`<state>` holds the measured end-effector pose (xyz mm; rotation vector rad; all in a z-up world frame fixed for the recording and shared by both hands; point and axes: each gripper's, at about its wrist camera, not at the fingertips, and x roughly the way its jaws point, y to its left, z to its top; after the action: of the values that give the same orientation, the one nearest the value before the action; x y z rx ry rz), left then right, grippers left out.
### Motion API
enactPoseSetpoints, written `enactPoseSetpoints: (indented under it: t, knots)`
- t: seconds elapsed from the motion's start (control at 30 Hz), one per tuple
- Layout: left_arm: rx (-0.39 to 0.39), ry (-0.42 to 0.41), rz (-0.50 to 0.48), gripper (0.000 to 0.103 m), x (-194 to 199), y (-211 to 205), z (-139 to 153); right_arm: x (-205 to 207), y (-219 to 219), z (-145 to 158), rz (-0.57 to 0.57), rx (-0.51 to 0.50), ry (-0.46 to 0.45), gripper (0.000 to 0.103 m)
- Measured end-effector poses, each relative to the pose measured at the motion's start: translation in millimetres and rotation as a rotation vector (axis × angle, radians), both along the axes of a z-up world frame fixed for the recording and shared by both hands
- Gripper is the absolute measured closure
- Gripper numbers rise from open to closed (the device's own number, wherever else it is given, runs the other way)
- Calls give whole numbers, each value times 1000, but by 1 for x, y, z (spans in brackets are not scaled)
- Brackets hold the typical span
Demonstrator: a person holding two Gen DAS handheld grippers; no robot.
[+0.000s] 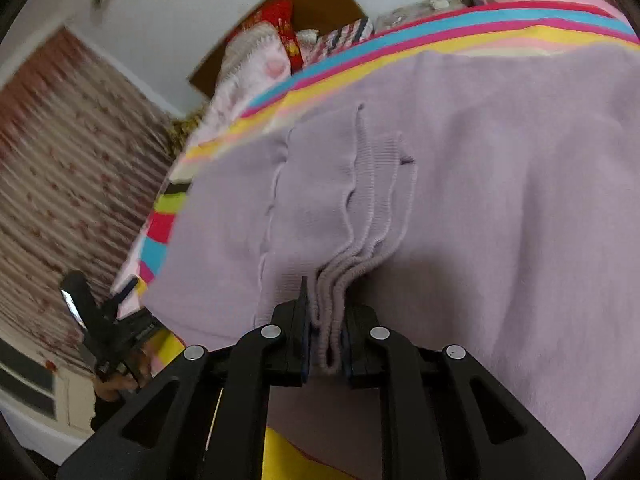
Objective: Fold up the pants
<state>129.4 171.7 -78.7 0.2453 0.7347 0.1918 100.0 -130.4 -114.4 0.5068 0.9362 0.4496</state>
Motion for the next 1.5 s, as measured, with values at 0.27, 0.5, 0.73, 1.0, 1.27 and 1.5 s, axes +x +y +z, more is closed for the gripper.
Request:
enactPoseSetpoints:
  t: [0.27,0.5,0.73,1.0,1.27,1.5]
  knots:
    - [-4,12,23,1,0,-3,-1,2,2,8,3,-9,-9,89]
    - [43,31,3,2,0,-12,1,-9,-5,6,11,-27,-28,89]
    - [179,36,-135,2,-34,-29,16,-11,-11,-4,3,-36,-31,93]
    - [97,-55,-245,2,-55,-43,67,-17,-7,10,27,-110,-43,73]
    - [-352,42,-292,2,76,-78,86,-5,2,51,13,-252,-228,72]
    - [-189,175,-162,1,134,-95,18,15,48,22,166,-421,-160,36]
